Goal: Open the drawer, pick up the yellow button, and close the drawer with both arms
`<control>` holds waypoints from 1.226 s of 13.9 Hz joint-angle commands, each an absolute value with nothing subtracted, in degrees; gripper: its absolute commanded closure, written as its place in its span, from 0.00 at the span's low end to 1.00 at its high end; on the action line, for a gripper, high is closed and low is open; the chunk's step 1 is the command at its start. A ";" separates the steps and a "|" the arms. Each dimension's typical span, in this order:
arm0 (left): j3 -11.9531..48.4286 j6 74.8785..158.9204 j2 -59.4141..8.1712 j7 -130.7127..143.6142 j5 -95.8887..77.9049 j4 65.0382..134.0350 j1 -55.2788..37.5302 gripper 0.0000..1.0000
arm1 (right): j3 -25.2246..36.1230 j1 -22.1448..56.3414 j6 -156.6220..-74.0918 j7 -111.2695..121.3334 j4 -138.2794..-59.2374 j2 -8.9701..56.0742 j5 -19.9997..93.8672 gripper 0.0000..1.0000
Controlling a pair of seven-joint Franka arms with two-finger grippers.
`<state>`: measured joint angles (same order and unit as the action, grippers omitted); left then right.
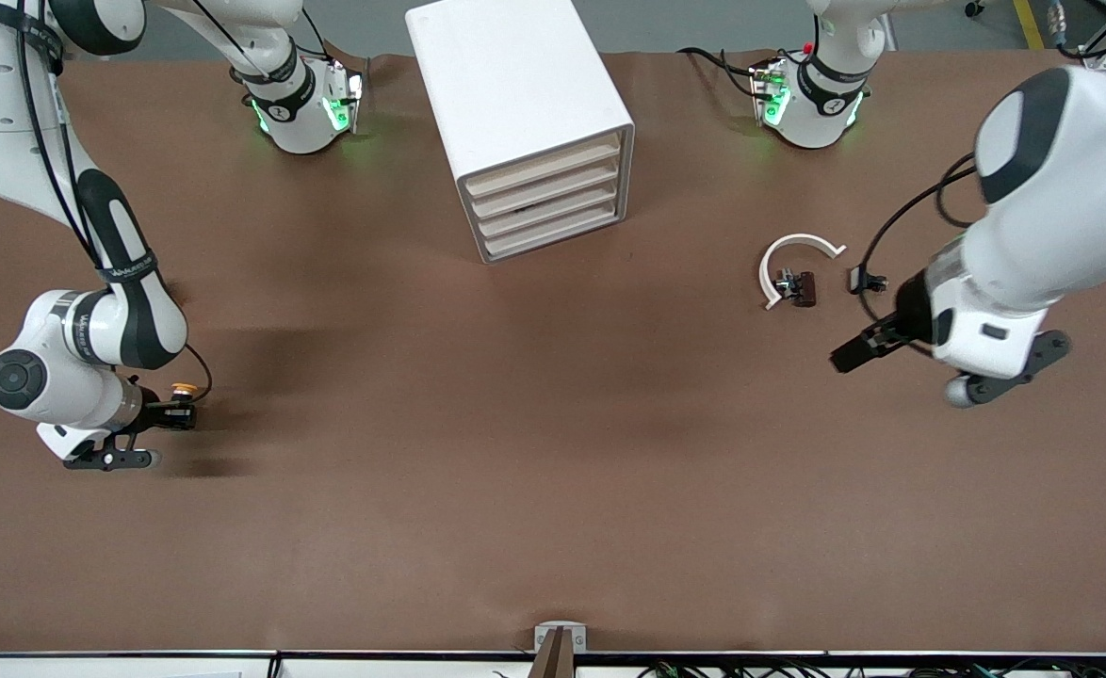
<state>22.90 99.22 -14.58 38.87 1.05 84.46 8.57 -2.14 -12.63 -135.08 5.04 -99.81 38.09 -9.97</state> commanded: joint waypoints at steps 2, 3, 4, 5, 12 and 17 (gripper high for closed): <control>23.73 97.39 -10.83 27.54 2.11 85.25 13.26 0.00 | -3.52 -13.97 -135.18 3.87 -99.32 38.14 -11.07 0.30; 23.64 96.34 -9.51 25.16 1.85 85.34 14.23 0.00 | -3.52 -13.97 -135.09 3.87 -99.23 38.06 -11.07 0.11; 22.69 93.72 -8.97 21.74 1.24 85.25 14.41 0.00 | -3.52 -13.89 -135.09 3.87 -98.97 37.97 -10.99 0.00; 19.37 91.78 -6.44 17.97 1.14 85.43 13.20 0.00 | -3.52 -13.80 -134.83 3.78 -98.62 37.79 -11.07 0.00; 6.25 84.82 2.45 7.32 -1.32 88.68 4.39 0.00 | -4.13 -10.47 -123.68 3.34 -97.29 29.63 -10.81 0.00; 5.45 84.55 7.38 2.90 -1.32 93.87 3.69 0.00 | -4.31 -7.83 -119.81 0.35 -97.29 23.92 -10.29 0.00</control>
